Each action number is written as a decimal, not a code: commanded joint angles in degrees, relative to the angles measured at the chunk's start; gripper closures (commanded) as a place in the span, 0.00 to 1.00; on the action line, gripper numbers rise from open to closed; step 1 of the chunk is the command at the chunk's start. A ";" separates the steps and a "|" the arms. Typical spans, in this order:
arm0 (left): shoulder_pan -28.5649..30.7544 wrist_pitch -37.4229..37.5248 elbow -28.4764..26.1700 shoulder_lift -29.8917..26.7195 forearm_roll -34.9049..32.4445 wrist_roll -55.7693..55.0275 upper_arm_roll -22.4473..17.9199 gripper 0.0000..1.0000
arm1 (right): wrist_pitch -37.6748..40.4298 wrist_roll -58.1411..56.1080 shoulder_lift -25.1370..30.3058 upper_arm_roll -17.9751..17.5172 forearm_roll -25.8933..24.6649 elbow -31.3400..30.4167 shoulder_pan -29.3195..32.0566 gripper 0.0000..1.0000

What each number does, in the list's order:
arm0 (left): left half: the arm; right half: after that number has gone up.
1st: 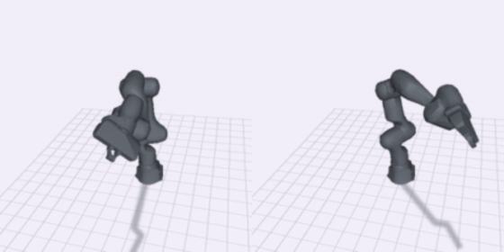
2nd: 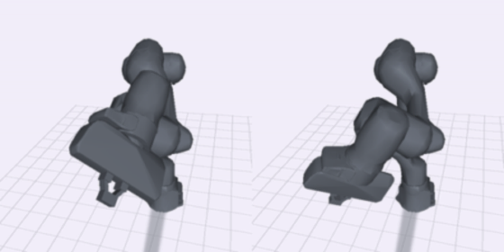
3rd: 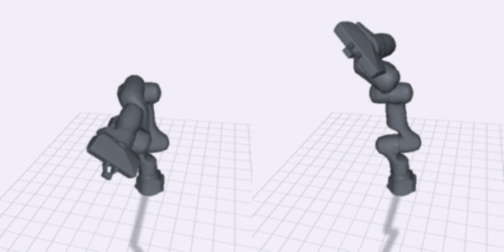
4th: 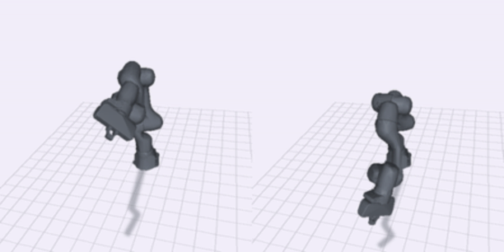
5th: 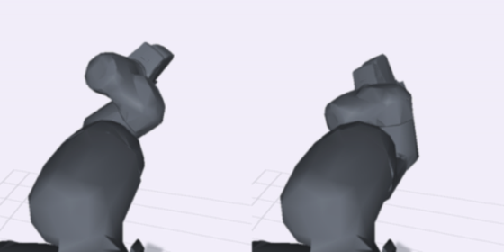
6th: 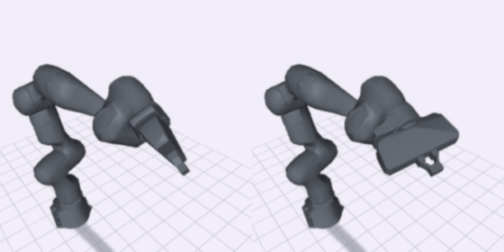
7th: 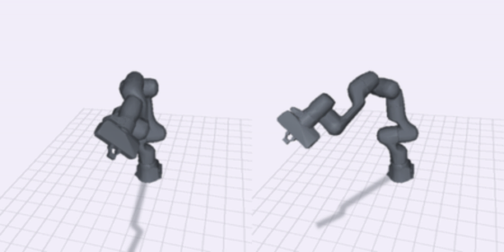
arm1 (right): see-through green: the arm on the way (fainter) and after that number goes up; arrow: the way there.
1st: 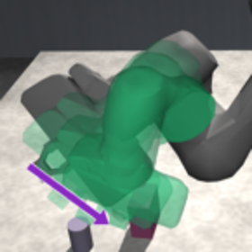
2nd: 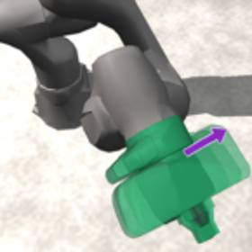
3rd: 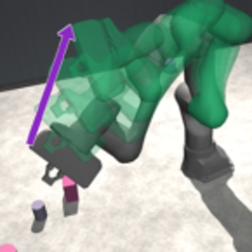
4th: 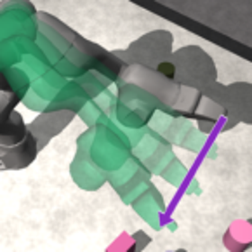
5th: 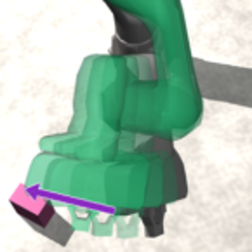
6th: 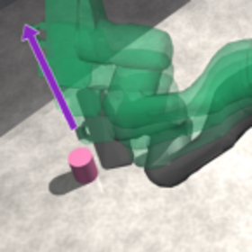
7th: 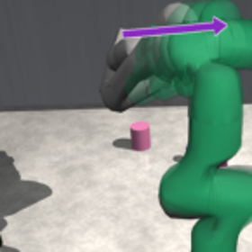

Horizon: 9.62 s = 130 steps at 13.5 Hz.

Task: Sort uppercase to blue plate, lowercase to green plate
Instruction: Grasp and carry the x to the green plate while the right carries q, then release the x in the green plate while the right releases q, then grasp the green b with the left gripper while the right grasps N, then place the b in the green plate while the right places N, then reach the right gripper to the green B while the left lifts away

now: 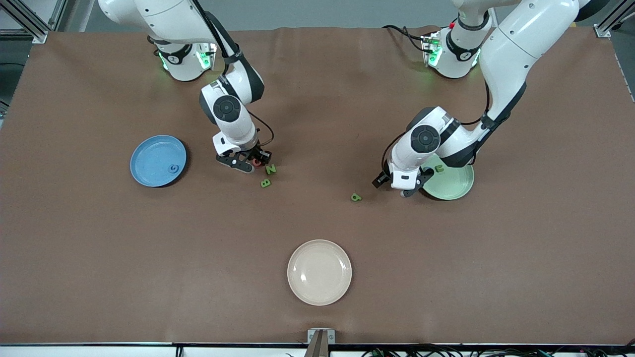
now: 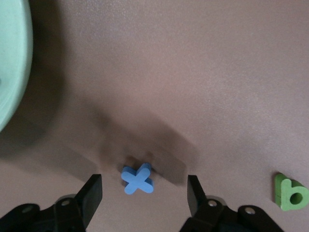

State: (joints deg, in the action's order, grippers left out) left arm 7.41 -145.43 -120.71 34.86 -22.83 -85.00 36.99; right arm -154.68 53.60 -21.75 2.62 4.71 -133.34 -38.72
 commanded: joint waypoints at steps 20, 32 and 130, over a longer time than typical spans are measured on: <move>2.25 5.93 0.30 -7.69 -2.04 0.53 0.44 0.81 | 14.31 -43.23 18.59 1.78 -2.41 -13.00 27.55 0.98; 41.89 15.45 -9.28 -8.14 -10.99 39.12 24.62 0.81 | 13.17 -48.06 18.50 1.69 -6.55 -15.20 36.17 0.00; 42.42 18.69 -9.02 11.11 -34.03 18.82 29.10 0.81 | 32.41 -37.17 18.77 0.55 -4.89 1.23 30.91 0.00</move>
State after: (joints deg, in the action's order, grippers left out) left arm 50.15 -125.89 -129.37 46.33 -55.46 -66.28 66.72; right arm -124.83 13.66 -4.60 3.44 0.25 -132.92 -6.12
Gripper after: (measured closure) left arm 0.731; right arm 0.000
